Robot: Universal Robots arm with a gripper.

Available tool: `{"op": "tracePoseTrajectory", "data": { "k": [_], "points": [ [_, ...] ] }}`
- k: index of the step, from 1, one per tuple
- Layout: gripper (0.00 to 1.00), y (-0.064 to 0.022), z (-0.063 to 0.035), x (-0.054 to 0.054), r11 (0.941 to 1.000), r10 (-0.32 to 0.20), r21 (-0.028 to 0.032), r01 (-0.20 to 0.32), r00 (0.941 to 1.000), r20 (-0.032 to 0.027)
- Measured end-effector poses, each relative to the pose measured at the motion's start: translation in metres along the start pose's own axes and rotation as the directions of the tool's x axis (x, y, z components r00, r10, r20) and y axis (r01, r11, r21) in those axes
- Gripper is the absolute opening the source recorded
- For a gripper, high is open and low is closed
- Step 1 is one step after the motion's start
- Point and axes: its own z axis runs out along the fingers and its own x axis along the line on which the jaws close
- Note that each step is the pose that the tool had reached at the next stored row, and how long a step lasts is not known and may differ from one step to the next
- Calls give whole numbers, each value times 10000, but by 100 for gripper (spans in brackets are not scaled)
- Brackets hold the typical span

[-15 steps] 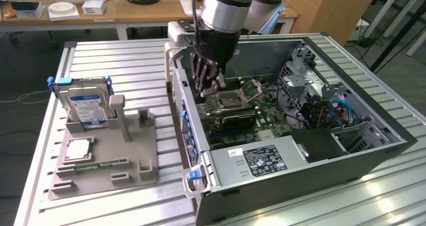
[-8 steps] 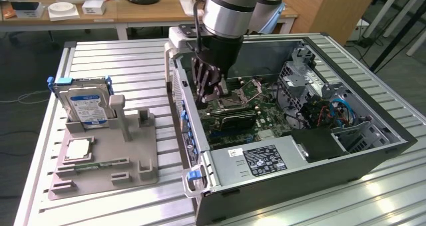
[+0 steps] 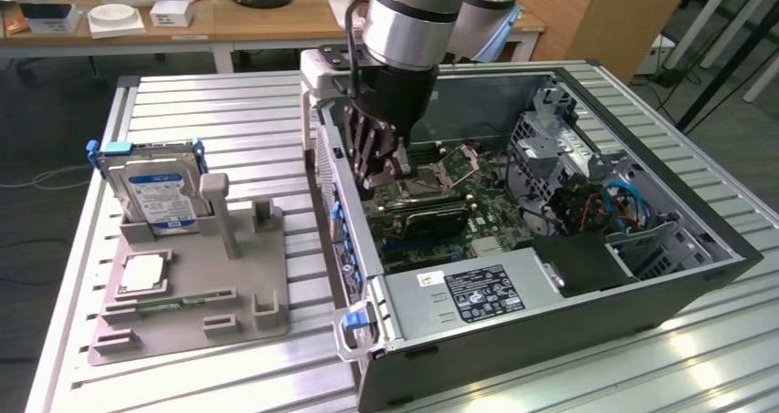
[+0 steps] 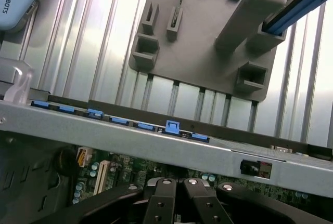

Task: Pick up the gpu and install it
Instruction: 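Press down on the gpu until it lock into place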

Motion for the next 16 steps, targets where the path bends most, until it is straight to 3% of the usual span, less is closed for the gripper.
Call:
{"op": "tracePoseTrajectory", "data": {
  "k": [16],
  "points": [
    [11,-23,21,-37,9998,-203,29,203,9998,-39]
  ]
}}
